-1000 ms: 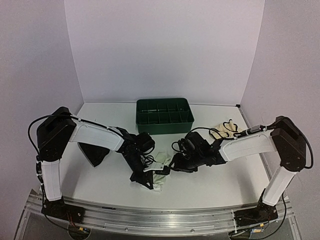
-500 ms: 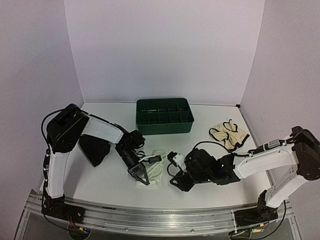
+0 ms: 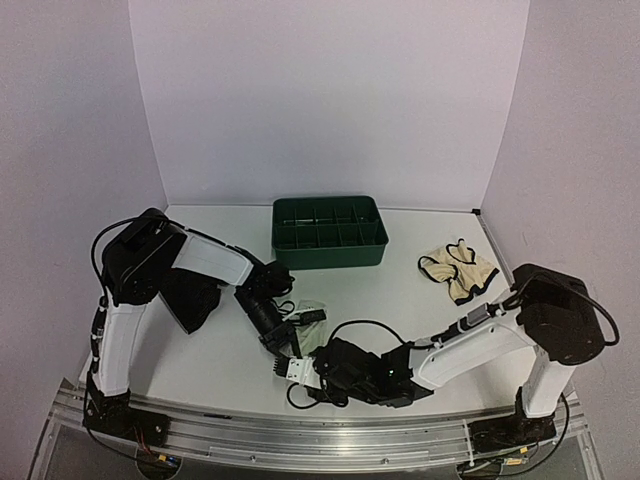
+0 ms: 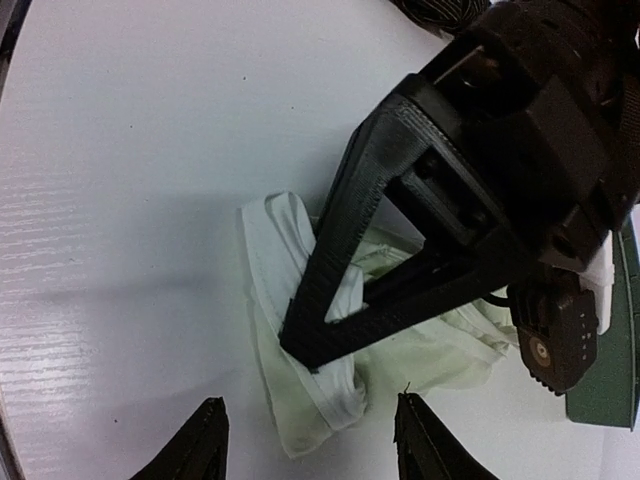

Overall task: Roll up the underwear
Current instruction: Roll the underwear to the center of the board.

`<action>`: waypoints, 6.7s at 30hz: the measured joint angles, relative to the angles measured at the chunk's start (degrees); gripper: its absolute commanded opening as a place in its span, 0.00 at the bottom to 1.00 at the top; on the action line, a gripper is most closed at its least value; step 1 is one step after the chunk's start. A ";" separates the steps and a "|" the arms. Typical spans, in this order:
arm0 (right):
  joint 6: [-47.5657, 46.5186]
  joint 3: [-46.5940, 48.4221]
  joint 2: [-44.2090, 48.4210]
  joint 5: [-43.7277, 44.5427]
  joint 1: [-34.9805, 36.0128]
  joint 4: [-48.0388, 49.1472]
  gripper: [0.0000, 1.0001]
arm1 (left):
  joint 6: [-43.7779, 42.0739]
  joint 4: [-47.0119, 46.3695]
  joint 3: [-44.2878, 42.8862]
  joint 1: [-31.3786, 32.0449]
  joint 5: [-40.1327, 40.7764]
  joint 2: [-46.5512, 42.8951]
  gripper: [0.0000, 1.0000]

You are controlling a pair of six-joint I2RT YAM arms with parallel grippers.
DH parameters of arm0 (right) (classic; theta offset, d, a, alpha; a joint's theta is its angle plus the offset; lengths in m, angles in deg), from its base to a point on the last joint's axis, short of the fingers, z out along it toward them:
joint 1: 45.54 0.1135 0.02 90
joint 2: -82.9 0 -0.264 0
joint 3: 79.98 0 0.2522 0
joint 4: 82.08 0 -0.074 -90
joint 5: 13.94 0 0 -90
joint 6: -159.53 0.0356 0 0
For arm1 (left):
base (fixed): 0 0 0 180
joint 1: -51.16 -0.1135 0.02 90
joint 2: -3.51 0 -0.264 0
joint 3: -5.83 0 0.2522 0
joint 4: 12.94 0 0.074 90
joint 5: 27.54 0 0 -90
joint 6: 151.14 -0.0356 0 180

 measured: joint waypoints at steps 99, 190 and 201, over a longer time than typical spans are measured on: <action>79.69 -5.80 -11.35 -56.38 -25.67 28.76 0.00 | -63.32 -39.27 23.76 8.39 37.21 -20.98 0.00; 25.03 11.18 -4.58 -26.91 -10.32 -15.16 0.00 | -22.43 3.91 -1.39 -7.11 1.17 -8.17 0.54; 43.19 11.04 -5.49 -47.01 -16.85 -15.56 0.00 | -40.70 0.60 9.89 -8.09 8.37 -19.56 0.55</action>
